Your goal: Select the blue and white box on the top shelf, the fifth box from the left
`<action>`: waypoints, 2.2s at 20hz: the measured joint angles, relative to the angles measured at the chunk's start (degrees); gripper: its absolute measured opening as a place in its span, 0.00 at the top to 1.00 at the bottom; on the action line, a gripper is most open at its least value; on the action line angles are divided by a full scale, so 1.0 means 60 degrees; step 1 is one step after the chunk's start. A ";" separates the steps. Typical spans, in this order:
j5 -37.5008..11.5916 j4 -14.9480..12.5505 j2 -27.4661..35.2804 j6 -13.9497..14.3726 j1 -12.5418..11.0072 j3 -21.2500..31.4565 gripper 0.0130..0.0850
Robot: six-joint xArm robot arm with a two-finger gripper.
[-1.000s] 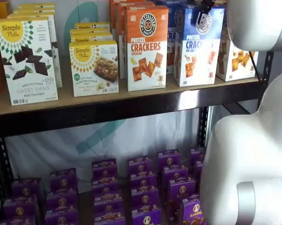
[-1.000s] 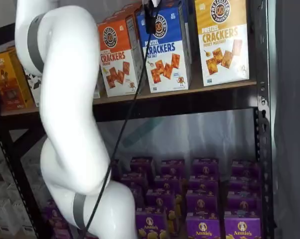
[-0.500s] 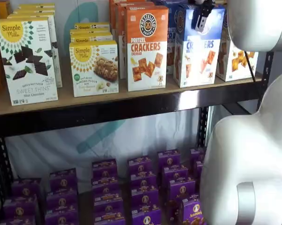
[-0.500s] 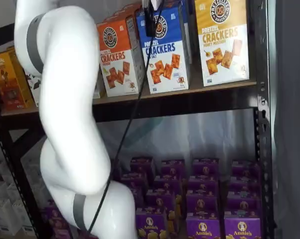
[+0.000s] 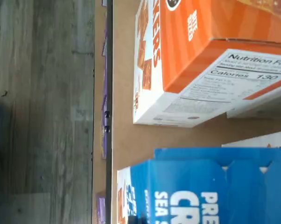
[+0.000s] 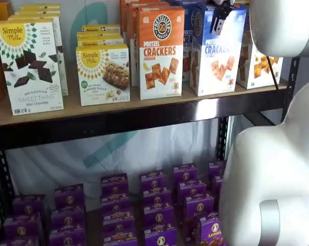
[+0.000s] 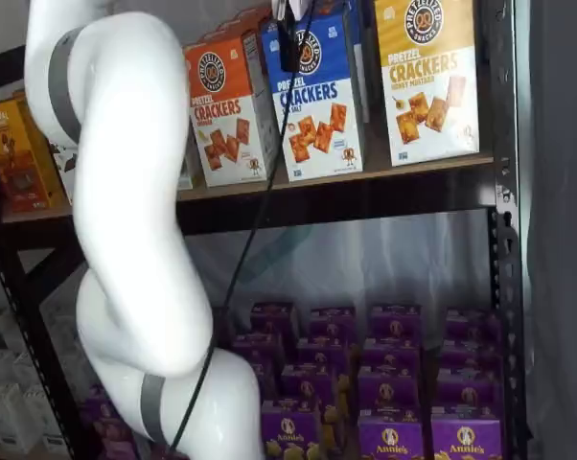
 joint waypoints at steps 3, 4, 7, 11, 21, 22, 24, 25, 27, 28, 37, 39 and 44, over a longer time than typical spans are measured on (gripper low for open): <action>-0.0006 0.0022 -0.0019 0.0003 0.0000 0.0019 0.28; 0.0007 0.0042 -0.0019 0.0008 -0.0005 0.0018 0.28; 0.0022 0.0064 -0.0037 0.0025 0.0000 0.0024 0.39; 0.0083 0.0030 -0.0052 0.0052 0.0030 0.0009 0.39; 0.0740 0.0008 -0.0547 0.0201 0.0069 0.0021 0.39; 0.0850 0.0001 -0.0620 0.0214 0.0068 0.0031 0.39; 0.1108 -0.0122 -0.0774 0.0240 0.0110 0.0061 0.39; 0.1277 -0.0201 -0.0857 0.0253 0.0139 0.0071 0.39; 0.1541 -0.0320 -0.1125 0.0277 0.0181 0.0228 0.39; 0.1579 -0.0345 -0.1304 0.0283 0.0190 0.0376 0.39; 0.2233 -0.0669 -0.2560 0.0060 0.0039 0.1383 0.39; 0.2256 -0.0720 -0.2814 -0.0015 -0.0015 0.1650 0.39; 0.2331 -0.0718 -0.3349 -0.0148 -0.0142 0.2273 0.39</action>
